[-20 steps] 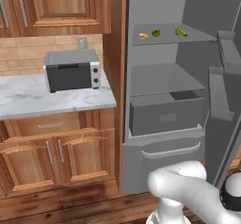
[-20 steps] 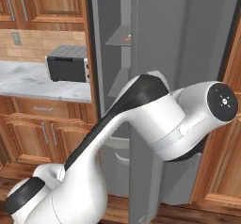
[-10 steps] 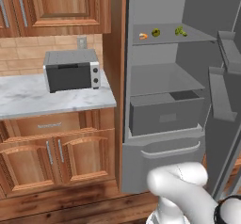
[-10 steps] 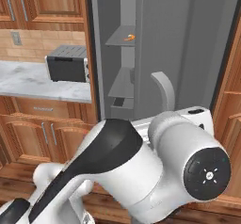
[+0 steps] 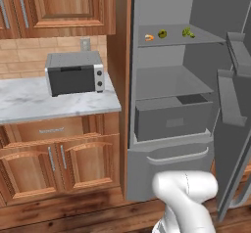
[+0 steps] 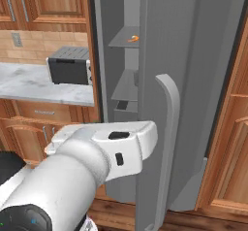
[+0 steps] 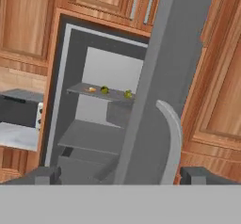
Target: Open the fridge, remove the pear, broccoli, and shrimp, and place them on any counter.
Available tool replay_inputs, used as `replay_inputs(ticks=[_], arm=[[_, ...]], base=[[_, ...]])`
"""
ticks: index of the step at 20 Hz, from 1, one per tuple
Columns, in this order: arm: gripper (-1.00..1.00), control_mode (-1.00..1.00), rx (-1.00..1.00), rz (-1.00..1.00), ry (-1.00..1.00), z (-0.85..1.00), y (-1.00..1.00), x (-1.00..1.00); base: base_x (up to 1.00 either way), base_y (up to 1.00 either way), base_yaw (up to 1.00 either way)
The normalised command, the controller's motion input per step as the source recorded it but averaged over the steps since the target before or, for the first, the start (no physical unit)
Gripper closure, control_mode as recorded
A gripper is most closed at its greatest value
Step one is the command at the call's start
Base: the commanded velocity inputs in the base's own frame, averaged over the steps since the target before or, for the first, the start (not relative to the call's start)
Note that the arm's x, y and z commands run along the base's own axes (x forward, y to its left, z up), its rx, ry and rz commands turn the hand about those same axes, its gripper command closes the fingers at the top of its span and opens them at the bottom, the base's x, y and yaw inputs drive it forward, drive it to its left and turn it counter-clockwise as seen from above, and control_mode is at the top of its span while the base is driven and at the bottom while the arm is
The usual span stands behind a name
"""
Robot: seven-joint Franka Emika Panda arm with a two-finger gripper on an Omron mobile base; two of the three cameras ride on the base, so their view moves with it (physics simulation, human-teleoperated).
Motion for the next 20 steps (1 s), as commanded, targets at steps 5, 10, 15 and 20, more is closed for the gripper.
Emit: replay_inputs(ticks=[5, 10, 15, 20], arm=[[-1.00, -1.00, -0.07, -0.35, 0.17, 0.35, 0.88, -0.15], [-1.00, -1.00, -0.20, -0.21, 0.47, 0.00, 0.99, 0.54], [-1.00, -1.00, -0.14, 0.01, 0.71, -0.05, 0.73, 1.00], [-1.00, -1.00, -0.09, 0.00, 0.64, -0.23, 0.40, 1.00]], base=[[0.00, 0.00, 0.00], [0.00, 0.00, 0.00], [0.00, 0.00, 0.00], [0.00, 0.00, 0.00]])
